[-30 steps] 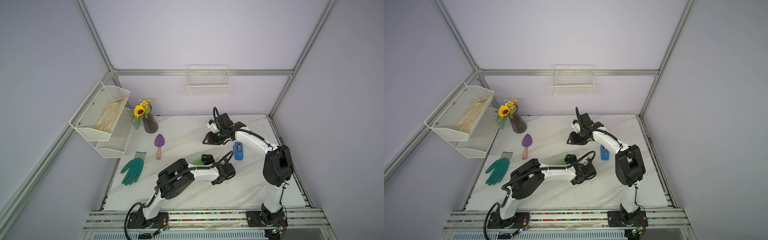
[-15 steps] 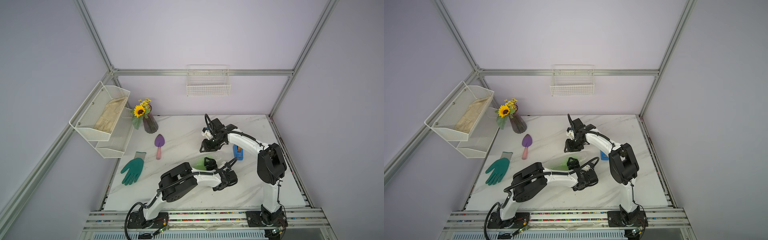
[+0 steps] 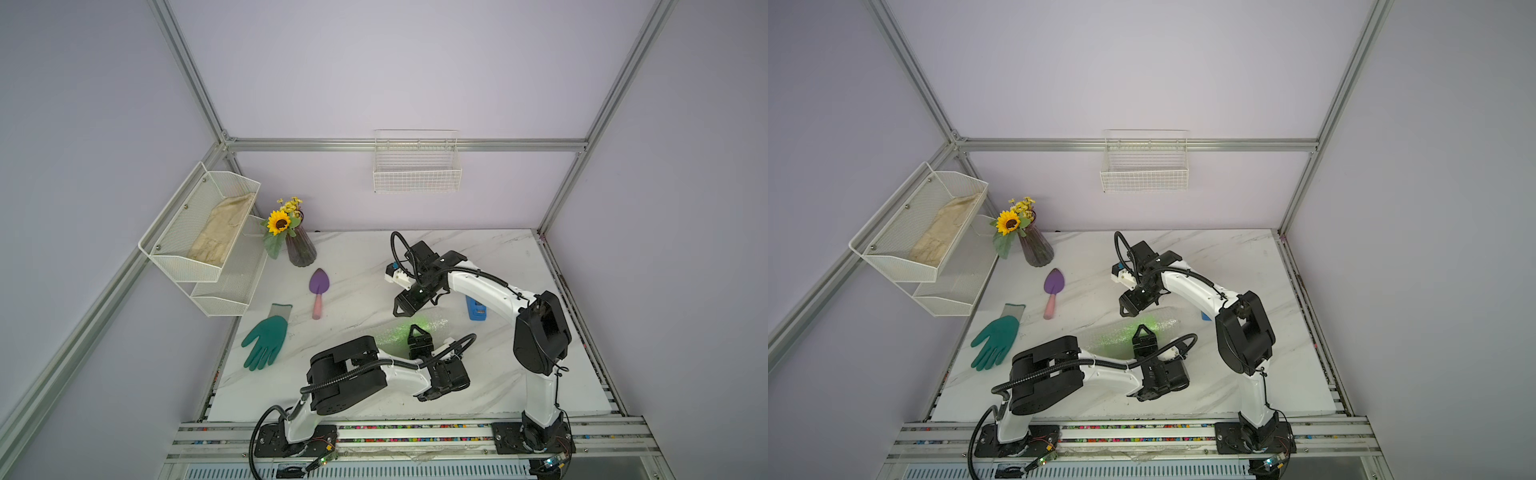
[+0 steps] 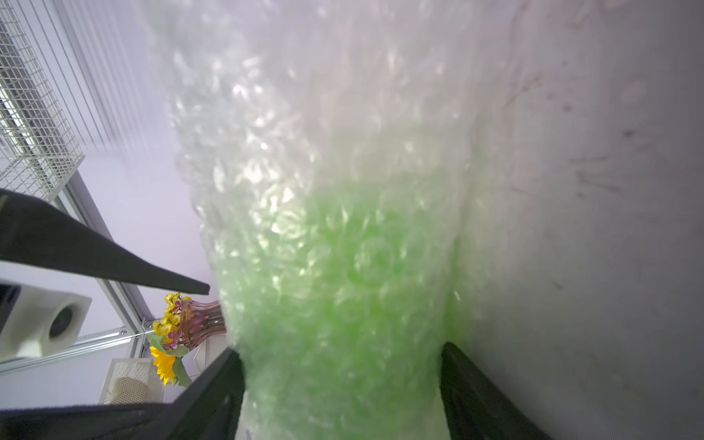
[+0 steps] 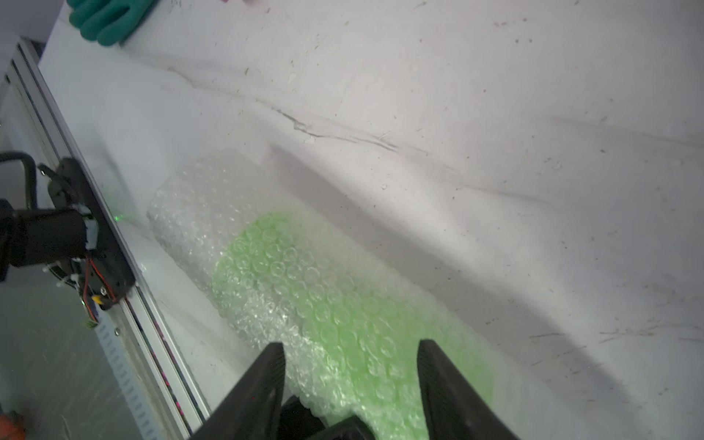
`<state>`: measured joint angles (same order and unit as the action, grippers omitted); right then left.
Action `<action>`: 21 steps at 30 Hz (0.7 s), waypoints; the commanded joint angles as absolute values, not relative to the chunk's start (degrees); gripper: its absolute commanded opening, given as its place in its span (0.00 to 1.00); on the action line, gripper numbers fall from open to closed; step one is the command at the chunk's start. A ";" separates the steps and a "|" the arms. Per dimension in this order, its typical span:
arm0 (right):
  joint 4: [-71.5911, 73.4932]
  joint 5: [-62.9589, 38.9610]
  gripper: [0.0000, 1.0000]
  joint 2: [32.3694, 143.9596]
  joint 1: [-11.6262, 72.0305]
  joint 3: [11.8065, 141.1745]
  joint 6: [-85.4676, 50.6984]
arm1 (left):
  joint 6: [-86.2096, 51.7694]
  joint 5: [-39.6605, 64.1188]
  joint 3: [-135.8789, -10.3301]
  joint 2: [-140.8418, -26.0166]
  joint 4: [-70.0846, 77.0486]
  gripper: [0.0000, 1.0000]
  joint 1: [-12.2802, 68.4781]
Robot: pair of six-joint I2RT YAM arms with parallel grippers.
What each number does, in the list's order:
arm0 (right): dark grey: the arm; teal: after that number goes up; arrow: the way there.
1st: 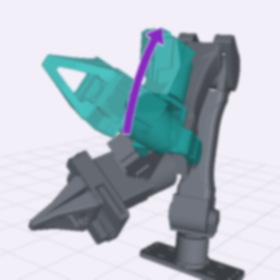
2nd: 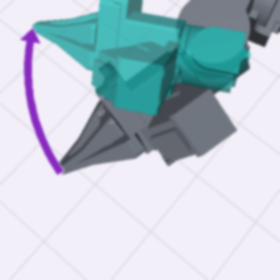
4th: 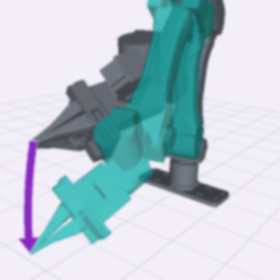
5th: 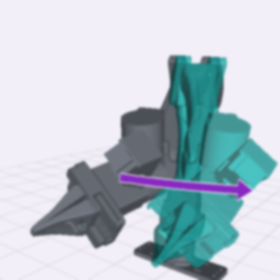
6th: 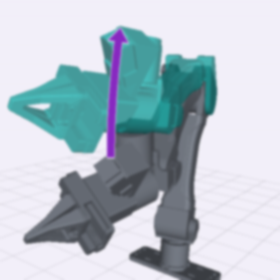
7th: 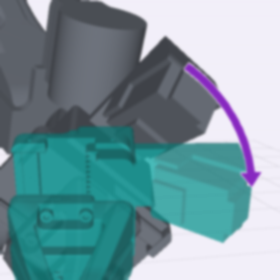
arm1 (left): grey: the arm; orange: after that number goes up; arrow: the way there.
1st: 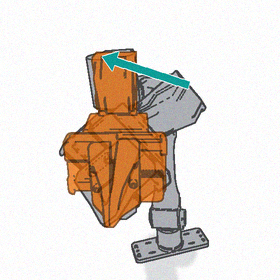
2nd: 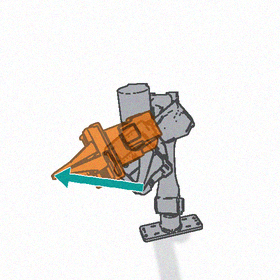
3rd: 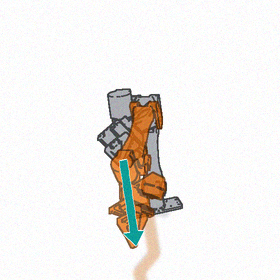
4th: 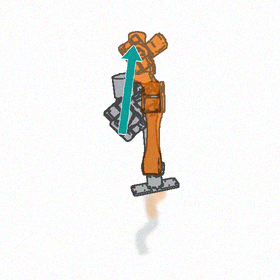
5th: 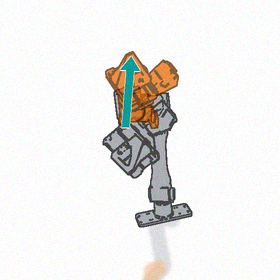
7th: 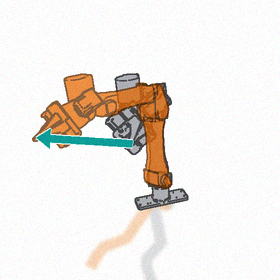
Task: Wrap wine glasses in bubble wrap
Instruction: Adjust the bubble wrap at the center of the board.
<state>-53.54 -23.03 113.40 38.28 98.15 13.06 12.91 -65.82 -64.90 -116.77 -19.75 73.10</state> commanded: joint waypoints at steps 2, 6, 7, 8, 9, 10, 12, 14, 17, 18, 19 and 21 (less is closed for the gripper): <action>-57.91 -24.02 0.72 117.18 41.90 104.67 36.20 | 16.45 -50.71 -62.40 -119.48 -18.18 0.77 73.20; -65.00 -22.52 0.83 124.05 44.48 113.14 44.29 | 16.96 -51.36 -62.14 -121.30 -17.94 0.78 73.91; -66.76 -21.07 0.84 125.70 44.85 114.43 45.42 | 17.07 -51.42 -61.97 -121.37 -17.80 0.78 74.05; -67.66 -19.78 0.84 127.00 45.16 115.01 45.93 | 17.13 -51.34 -61.71 -121.37 -17.52 0.78 74.11; -67.39 -19.35 0.85 127.41 45.26 114.43 45.95 | 17.13 -51.26 -61.45 -121.22 -17.40 0.78 74.09; -67.04 -19.84 0.85 127.43 45.35 113.90 46.28 | 17.09 -51.16 -61.33 -120.99 -17.25 0.79 74.16; -66.94 -20.95 0.86 127.67 45.50 112.91 47.30 | 16.91 -50.93 -61.01 -120.45 -17.17 0.79 74.17; -67.23 -20.93 0.86 128.00 45.90 111.38 48.17 | 17.20 -50.97 -60.63 -120.06 -16.58 0.80 74.18; -65.88 -19.60 0.86 128.40 46.64 108.45 48.74 | 17.97 -51.45 -60.42 -119.97 -15.85 0.81 74.17; -65.66 -19.51 0.85 128.53 46.75 107.74 48.78 | 18.06 -51.59 -60.47 -119.90 -15.82 0.81 74.18; -65.64 -19.60 0.85 128.75 46.81 107.49 48.95 | 18.13 -51.66 -60.45 -119.80 -15.80 0.81 74.18; -63.88 -18.15 0.83 128.81 47.10 106.60 48.83 | 18.13 -52.18 -60.44 -119.50 -15.74 0.83 74.28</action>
